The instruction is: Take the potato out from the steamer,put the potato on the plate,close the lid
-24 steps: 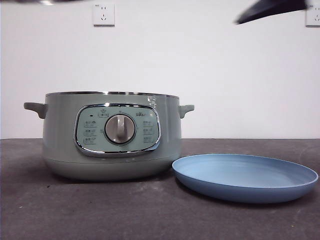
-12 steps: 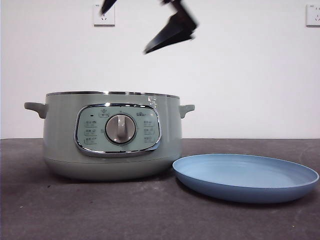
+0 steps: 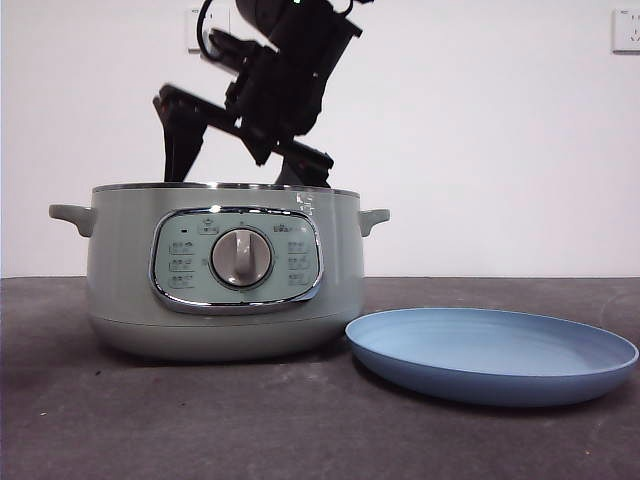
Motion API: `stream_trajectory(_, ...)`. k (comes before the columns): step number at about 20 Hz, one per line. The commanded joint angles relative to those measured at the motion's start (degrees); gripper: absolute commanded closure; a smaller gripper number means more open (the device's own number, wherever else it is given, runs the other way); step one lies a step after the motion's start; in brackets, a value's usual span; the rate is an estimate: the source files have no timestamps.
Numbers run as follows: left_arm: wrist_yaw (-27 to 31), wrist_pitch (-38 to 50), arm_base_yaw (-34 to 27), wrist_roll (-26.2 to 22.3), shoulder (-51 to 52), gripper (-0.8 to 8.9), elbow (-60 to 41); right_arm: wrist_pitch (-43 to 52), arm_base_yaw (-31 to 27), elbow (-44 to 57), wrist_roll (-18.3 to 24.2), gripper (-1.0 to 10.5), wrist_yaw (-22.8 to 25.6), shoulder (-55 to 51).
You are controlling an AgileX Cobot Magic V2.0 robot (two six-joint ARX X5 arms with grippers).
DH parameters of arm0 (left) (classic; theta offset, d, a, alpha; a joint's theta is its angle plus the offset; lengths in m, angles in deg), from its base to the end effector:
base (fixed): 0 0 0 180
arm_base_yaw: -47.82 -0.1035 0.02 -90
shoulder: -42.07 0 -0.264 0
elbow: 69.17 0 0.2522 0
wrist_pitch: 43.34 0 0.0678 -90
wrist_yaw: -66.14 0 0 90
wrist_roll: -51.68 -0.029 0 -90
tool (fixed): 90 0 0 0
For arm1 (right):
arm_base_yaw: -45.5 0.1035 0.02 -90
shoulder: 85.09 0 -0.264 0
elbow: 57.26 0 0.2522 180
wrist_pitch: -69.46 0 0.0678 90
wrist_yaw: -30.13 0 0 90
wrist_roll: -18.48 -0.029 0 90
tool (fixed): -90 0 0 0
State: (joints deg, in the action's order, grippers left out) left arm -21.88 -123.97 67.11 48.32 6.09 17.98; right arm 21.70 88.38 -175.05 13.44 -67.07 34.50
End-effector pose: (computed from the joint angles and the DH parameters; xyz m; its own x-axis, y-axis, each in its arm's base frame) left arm 0.0464 -0.0152 0.4075 0.8327 -0.2549 -0.4915 0.3284 0.9421 0.0680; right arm 0.3383 0.3191 0.2516 0.3863 0.5297 -0.7551 -0.6828 0.7146 0.1520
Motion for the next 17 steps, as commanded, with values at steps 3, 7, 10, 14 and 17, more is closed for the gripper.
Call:
stream_trajectory(3, -0.5, 2.3, -0.1, 0.6, 0.6, 8.22, 0.3, 0.5, 0.5, -0.2, 0.6, 3.2, 1.3, 2.9)
stream_trajectory(7, -0.5, 2.2, -0.1, 0.6, 0.6, 8.22, 0.3, 0.2, 0.5, -0.2, 0.6, 4.2, 1.6, 3.9)
stream_trajectory(10, -0.5, 2.3, -0.1, 0.6, 0.6, 8.22, 0.3, -1.7, 0.5, -0.2, 0.6, 6.6, 1.5, 4.0)
stream_trajectory(14, -0.5, 2.3, -0.1, 0.5, 0.6, 8.22, 0.3, -2.0, 0.8, -0.2, 0.6, 9.6, 1.2, 3.9)
stream_trajectory(17, -0.6, 2.4, -0.1, 0.3, 0.6, 8.22, 0.3, -2.3, 0.7, -0.2, 0.7, 9.6, 1.3, -0.5)
